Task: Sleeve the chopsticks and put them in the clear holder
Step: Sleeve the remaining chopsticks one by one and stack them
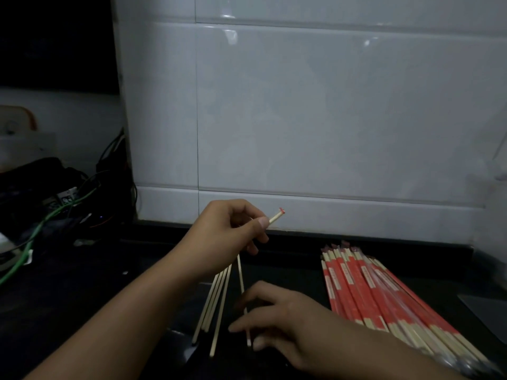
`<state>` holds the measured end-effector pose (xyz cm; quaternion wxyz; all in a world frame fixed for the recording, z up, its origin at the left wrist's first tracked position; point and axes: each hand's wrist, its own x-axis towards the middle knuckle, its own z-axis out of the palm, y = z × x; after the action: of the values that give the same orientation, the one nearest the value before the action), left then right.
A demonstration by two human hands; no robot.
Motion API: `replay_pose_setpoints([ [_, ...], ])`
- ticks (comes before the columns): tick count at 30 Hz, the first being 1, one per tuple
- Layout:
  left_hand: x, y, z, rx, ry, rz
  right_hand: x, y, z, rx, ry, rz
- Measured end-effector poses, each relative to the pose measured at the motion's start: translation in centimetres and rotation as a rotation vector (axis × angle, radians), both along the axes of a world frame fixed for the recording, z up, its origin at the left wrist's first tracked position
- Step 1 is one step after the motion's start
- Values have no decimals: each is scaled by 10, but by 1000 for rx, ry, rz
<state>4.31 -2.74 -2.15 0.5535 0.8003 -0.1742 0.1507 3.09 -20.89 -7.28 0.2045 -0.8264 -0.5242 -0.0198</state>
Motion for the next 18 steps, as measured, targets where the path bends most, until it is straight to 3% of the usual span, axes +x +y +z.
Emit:
replay_pose_setpoints([
  [7, 1, 2, 1, -46, 25, 12, 2, 2, -1, -52, -147, 39],
  [11, 3, 3, 0, -58, 28, 15, -8, 5, 4, -129, -332, 111],
  [18, 1, 2, 0, -62, 30, 13, 5, 3, -10, -39, -195, 154],
])
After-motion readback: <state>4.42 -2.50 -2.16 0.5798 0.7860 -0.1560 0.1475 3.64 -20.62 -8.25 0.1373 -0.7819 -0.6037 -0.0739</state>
